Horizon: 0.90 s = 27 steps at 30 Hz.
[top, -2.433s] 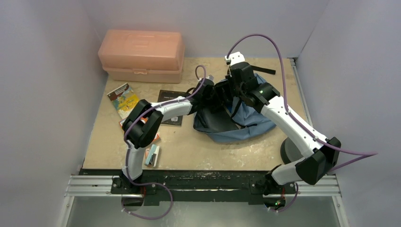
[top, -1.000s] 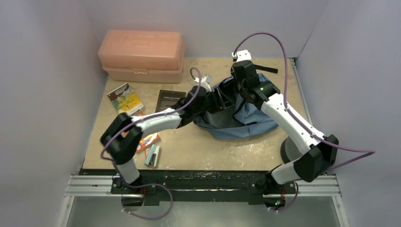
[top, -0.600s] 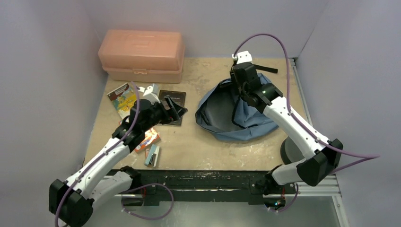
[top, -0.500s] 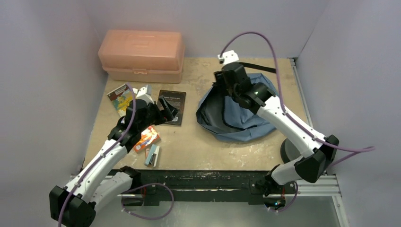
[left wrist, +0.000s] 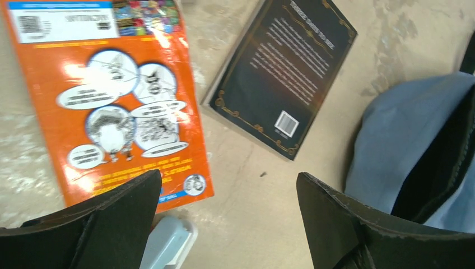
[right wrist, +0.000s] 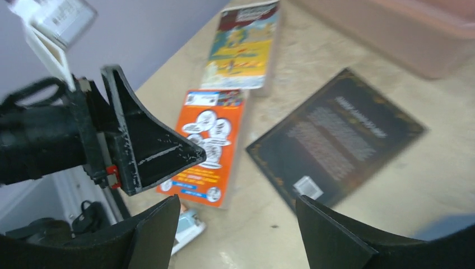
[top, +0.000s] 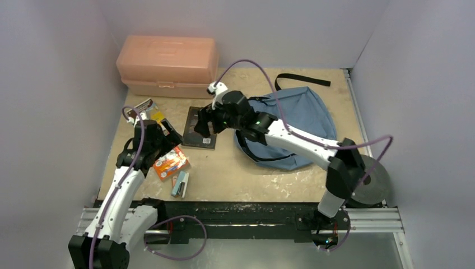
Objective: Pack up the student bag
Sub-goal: Pick up the book from the center of the board.
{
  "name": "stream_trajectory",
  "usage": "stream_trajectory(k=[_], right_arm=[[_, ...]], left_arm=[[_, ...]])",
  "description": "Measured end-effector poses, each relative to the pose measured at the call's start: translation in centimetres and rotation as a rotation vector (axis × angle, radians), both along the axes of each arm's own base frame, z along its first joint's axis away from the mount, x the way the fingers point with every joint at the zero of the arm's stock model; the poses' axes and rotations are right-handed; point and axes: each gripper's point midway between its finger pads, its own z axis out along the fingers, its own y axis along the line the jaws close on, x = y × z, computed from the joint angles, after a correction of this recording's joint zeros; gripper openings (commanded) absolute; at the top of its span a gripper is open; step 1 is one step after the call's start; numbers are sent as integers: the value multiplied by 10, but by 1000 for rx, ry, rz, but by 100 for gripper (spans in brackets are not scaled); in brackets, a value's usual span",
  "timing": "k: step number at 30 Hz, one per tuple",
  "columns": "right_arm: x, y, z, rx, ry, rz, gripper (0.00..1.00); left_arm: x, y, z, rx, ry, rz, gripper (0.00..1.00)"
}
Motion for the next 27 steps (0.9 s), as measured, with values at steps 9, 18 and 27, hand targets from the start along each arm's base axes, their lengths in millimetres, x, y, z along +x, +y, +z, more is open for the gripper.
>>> stream_trajectory(k=[9, 18, 27], right_arm=[[-27, 78, -118, 160, 394, 149, 77], [-41, 96, -182, 202, 620, 152, 76], [-47, 103, -212, 174, 679, 162, 64]], left_arm=[[-24, 48, 11, 124, 98, 185, 100], [-29, 101, -40, 64, 279, 404, 100], [-39, 118, -91, -32, 438, 503, 100]])
